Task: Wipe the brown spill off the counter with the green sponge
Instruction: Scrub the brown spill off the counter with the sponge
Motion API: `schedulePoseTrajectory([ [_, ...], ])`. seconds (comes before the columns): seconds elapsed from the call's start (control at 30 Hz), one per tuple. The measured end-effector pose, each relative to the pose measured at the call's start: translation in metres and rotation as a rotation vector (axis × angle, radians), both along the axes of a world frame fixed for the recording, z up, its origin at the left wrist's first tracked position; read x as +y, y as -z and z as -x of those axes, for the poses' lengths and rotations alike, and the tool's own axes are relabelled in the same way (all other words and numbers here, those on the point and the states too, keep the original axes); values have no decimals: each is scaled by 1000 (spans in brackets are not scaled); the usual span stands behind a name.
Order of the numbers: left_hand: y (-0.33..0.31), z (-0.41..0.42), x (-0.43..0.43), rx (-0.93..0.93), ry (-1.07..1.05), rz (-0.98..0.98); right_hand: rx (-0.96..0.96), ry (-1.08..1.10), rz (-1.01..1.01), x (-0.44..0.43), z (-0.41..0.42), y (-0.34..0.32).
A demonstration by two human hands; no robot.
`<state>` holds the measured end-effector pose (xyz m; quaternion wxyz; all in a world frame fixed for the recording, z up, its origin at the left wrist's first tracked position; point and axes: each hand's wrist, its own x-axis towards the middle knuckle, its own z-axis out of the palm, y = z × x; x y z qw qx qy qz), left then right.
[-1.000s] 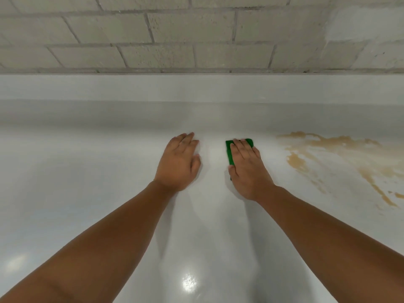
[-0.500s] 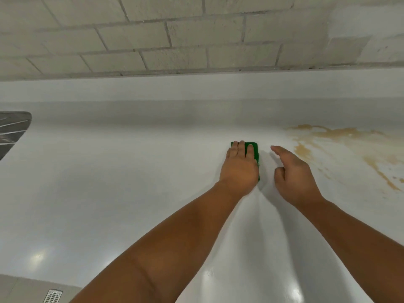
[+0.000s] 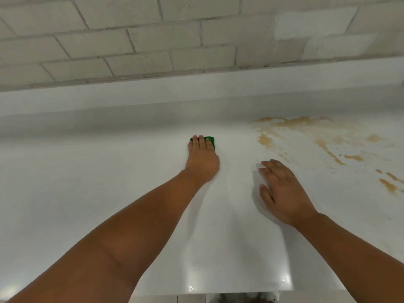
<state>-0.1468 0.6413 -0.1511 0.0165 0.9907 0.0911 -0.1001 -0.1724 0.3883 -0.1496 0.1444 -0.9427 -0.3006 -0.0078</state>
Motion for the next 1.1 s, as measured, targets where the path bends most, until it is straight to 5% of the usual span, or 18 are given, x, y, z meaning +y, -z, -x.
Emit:
schedulePoseTrajectory([
  [0.17,4,-15,-23,-139,126,155,1,27,49,-37,6,1],
  [0.4,13,21,-16,-135,610,271,-26,45,60,-63,17,-1],
  [0.6,9,-25,-43,-215,357,180,-13,104,12,-79,33,3],
  [0.7,10,-30,-92,-226,395,192,-2,120,-6,-84,38,8],
  [0.9,19,28,-111,-309,546,526,-23,115,-53,-97,39,9],
  [1.1,18,9,-113,-280,335,286,-22,91,-93,-144,39,6],
])
